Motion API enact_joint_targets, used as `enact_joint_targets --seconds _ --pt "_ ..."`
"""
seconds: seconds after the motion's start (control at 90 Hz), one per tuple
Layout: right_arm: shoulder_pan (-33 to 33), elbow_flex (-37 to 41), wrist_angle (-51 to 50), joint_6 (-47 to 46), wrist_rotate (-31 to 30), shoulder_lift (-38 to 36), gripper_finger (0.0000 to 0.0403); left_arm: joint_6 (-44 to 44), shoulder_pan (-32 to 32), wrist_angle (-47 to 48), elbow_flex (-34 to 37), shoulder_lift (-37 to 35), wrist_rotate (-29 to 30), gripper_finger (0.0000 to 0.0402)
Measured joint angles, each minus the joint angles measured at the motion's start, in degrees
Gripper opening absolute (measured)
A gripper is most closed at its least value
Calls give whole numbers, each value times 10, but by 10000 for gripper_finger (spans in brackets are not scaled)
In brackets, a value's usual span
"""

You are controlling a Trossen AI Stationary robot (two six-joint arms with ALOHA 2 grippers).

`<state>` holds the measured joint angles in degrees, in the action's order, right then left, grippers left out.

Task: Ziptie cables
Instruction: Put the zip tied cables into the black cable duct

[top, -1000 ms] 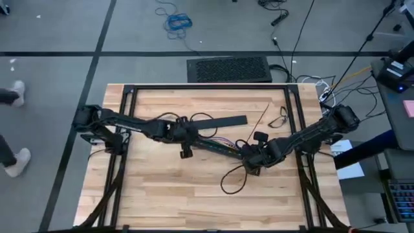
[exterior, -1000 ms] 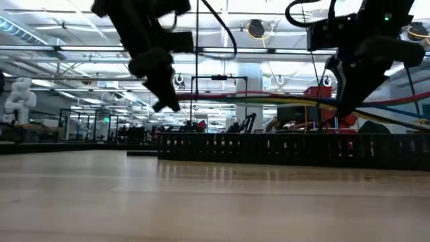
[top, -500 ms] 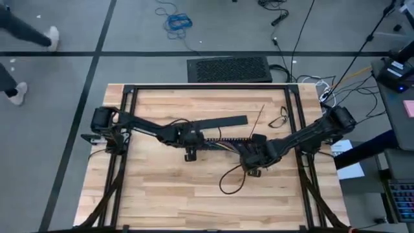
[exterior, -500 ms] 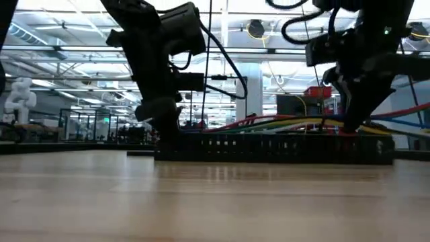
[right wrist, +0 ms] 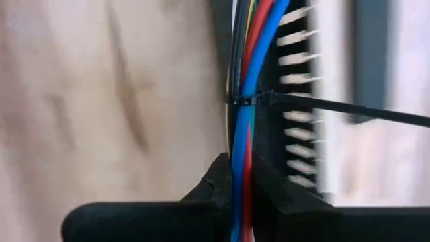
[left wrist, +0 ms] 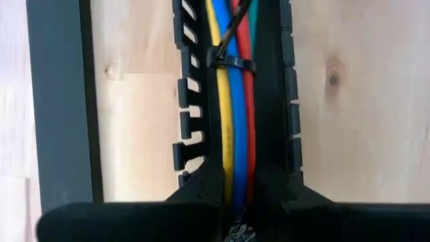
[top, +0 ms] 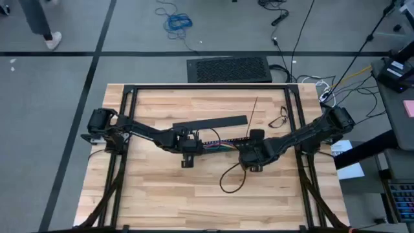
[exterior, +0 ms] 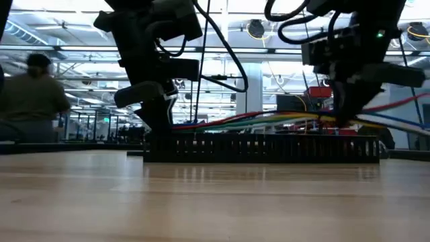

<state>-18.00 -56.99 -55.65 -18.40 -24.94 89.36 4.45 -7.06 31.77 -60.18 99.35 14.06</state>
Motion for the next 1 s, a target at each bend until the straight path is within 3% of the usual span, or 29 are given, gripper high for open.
enact_joint_targets --seconds 0.289,1.0 --pt "59 -3 30 90 -19 0 11 13 -25 30 0 0 17 39" --pt "90 33 93 215 57 0 16 27 -35 40 -1 0 33 39"
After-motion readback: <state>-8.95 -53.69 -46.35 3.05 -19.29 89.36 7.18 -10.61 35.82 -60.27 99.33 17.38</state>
